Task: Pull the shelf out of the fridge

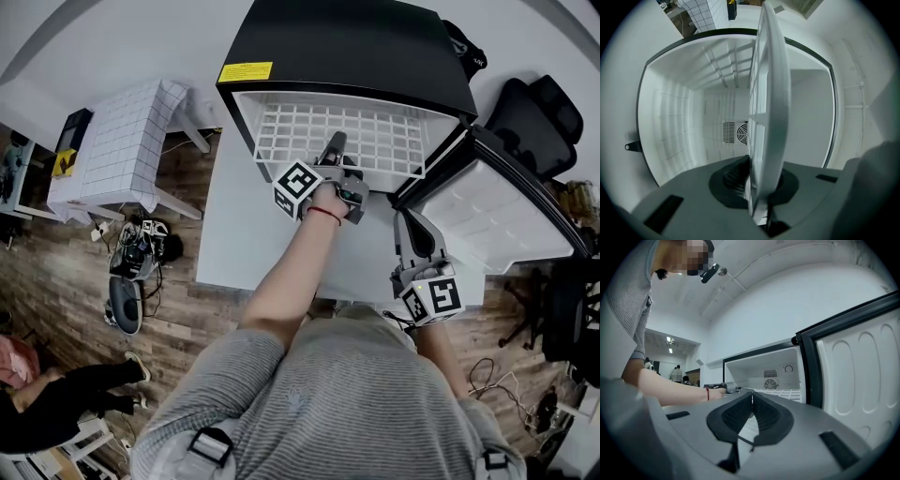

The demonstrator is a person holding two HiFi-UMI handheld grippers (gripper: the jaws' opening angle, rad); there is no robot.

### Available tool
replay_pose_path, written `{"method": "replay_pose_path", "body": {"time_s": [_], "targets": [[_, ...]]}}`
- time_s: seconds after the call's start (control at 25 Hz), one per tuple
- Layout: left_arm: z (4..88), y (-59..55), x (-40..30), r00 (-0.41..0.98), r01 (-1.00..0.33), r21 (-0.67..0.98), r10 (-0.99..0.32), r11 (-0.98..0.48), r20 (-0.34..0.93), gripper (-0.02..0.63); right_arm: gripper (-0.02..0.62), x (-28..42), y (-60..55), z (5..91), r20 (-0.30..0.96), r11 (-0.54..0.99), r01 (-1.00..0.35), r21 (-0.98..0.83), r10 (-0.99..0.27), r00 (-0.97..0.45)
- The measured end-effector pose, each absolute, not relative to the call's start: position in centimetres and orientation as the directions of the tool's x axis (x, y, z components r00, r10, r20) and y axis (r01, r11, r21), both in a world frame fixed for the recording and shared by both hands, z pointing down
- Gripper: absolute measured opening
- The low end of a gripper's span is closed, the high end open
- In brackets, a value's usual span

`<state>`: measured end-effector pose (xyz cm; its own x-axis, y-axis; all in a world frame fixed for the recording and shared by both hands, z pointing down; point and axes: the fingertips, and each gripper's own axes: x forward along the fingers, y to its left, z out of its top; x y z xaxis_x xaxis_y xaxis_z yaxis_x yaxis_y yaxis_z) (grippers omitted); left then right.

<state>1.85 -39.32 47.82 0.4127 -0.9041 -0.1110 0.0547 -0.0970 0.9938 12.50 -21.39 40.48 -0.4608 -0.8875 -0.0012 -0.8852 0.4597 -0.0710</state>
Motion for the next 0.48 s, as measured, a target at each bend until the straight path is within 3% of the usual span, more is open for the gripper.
{"method": "replay_pose_path", "body": {"time_s": [0.48], "targets": [[47.79, -38.82, 1.79, 0.421, 0.049, 0.995, -0.901, -0.090, -0.102, 0.037, 0.014, 12.62, -21.13, 40.22, 0.003, 0.449, -0.890, -0.072, -0.893, -0.451]]}}
